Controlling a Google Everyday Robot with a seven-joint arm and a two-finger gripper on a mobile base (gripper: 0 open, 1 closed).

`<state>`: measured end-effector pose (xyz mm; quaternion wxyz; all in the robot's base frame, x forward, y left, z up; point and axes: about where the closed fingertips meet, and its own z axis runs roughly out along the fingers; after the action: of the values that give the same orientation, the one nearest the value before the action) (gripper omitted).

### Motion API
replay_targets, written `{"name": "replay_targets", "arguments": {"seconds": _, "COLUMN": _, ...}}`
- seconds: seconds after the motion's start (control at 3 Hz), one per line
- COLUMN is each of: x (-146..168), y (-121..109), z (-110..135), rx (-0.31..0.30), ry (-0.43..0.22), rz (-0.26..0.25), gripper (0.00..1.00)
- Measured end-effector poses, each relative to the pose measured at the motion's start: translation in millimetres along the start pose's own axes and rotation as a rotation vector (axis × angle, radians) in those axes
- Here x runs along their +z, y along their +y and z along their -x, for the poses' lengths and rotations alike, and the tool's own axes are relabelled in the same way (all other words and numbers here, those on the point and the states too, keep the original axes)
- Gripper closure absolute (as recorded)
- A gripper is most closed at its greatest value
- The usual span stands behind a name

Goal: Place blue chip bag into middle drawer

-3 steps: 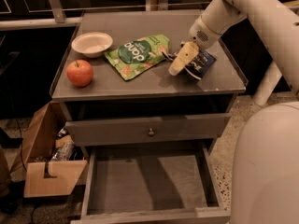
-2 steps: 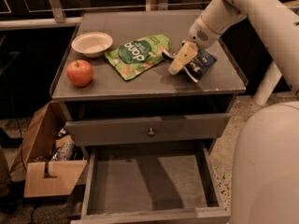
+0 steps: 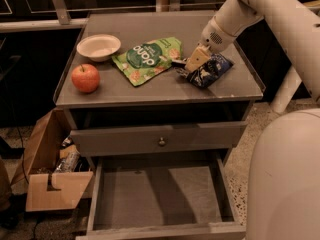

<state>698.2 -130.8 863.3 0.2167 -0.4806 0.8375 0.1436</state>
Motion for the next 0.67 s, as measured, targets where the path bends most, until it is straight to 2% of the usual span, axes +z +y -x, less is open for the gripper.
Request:
{"name": "replay_targets", "arguments": {"seconds": 0.33, "x": 0.0, "y": 0.0, "z": 0.0, "rx": 0.000, "ry": 0.000, "rz": 0.000, "gripper": 0.89}}
{"name": "replay_targets", "arguments": {"seconds": 0.67, "x": 0.1, "y": 0.0, "z": 0.0, "rx": 0.000, "ry": 0.000, "rz": 0.000, "gripper": 1.00}}
